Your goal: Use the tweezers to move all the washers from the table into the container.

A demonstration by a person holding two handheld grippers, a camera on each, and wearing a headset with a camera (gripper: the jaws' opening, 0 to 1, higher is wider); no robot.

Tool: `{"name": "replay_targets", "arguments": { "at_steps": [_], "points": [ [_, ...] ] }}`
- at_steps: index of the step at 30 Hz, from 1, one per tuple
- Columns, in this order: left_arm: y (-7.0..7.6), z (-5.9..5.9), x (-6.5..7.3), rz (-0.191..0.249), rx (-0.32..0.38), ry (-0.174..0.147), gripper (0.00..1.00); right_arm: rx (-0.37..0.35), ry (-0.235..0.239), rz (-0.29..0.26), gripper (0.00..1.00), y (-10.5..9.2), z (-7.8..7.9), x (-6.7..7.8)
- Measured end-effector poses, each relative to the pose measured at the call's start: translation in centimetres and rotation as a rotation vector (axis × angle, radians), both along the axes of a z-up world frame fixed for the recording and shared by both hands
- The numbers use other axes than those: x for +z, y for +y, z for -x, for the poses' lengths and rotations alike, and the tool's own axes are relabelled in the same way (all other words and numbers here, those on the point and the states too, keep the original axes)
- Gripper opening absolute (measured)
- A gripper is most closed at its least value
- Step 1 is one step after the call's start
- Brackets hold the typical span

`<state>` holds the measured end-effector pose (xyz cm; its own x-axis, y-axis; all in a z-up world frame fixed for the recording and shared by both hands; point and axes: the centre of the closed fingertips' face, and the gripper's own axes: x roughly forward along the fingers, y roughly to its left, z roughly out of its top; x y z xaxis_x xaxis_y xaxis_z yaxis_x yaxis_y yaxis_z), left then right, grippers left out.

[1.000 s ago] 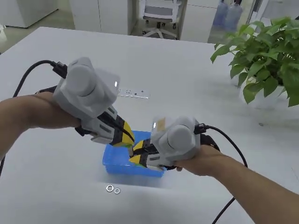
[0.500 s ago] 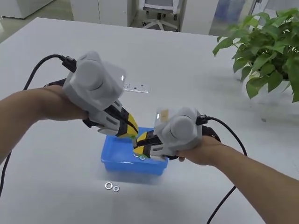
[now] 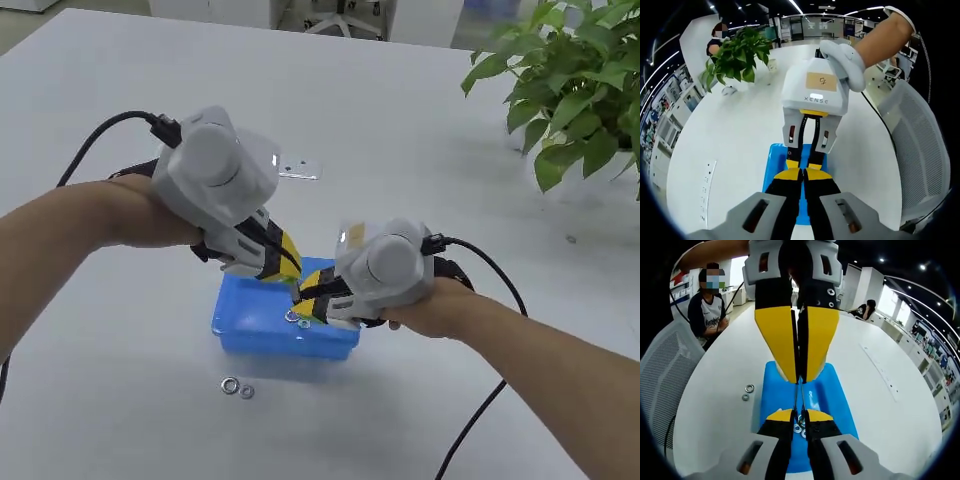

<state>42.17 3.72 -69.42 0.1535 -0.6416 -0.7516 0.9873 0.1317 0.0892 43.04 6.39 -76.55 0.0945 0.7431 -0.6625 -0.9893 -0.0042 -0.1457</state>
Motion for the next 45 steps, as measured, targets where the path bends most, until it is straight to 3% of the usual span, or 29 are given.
{"name": "replay_targets", "arguments": {
  "at_steps": [9,26,45],
  "points": [
    [-0.1,-0.6,-0.8,-0.002,0.005,0.009,0.05,-0.005,0.009,0.004,0.10,-0.1,-0.6,-0.9],
    [-0.1,-0.7,-1.5,-0.013,0.005,0.018,0.05,0.002,0.022,0.015,0.10,-0.1,-0.6,-1.6],
    [-0.2,-0.2,-0.9,-0.016,0.000,0.012,0.05,0.010,0.005,0.018,0.11,-0.2,-0.2,-0.9]
  ]
}}
